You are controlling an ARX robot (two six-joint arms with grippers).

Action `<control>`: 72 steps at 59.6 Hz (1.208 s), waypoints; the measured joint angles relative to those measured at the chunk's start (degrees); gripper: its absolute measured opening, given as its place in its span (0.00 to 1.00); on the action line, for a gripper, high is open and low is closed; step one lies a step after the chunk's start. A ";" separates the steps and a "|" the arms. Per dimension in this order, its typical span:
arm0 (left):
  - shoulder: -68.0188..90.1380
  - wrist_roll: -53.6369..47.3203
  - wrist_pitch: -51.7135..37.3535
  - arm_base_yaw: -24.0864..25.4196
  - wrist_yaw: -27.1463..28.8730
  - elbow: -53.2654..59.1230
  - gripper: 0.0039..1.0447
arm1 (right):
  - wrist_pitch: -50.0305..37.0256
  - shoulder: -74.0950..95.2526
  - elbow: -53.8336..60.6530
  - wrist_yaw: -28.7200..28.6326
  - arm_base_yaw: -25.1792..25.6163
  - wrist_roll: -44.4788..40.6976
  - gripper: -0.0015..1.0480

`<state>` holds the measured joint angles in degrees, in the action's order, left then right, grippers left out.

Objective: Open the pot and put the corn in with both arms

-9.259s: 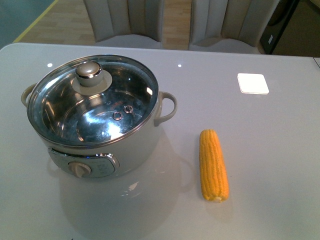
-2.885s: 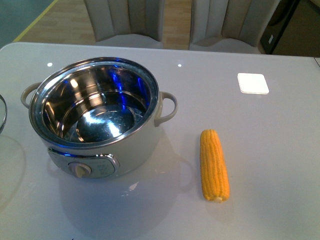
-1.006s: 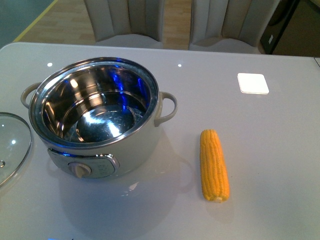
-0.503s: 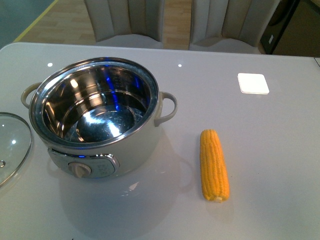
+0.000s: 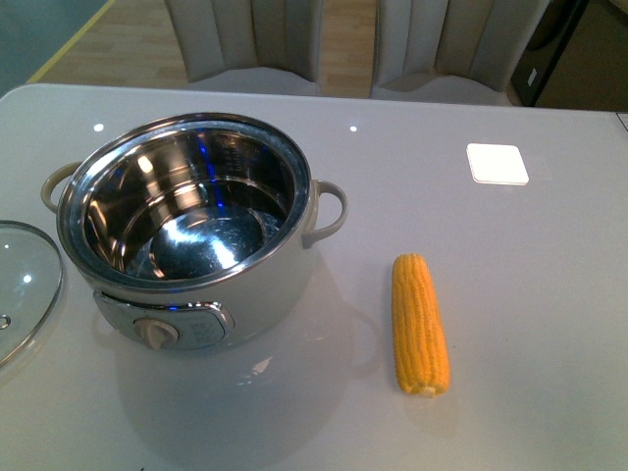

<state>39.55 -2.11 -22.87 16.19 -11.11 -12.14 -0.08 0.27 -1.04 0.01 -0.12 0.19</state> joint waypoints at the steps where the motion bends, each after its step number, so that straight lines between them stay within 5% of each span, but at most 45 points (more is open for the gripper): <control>1: -1.79 -0.20 1.25 -0.59 0.33 0.22 0.93 | 0.00 0.00 0.00 0.00 0.00 0.00 0.91; 14: -15.52 -0.42 14.38 -2.86 3.30 1.03 0.93 | 0.00 0.00 0.00 0.00 0.00 0.00 0.91; 17: -18.67 0.55 12.87 -2.36 -0.92 2.89 0.83 | 0.00 0.00 0.00 0.00 0.00 0.00 0.91; 26: -27.85 1.49 18.71 -3.43 -1.38 5.77 0.57 | 0.00 0.00 0.00 0.00 0.00 0.00 0.91; 44: -36.09 1.84 23.23 -15.61 10.27 8.46 0.03 | 0.00 0.00 0.00 0.09 0.00 0.00 0.91; 72: -39.19 1.99 23.10 -16.02 11.13 11.37 0.03 | 0.00 0.00 0.00 0.07 0.00 0.00 0.91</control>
<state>0.36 -0.12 0.23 0.16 0.01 -0.78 -0.08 0.27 -1.04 0.08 -0.12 0.19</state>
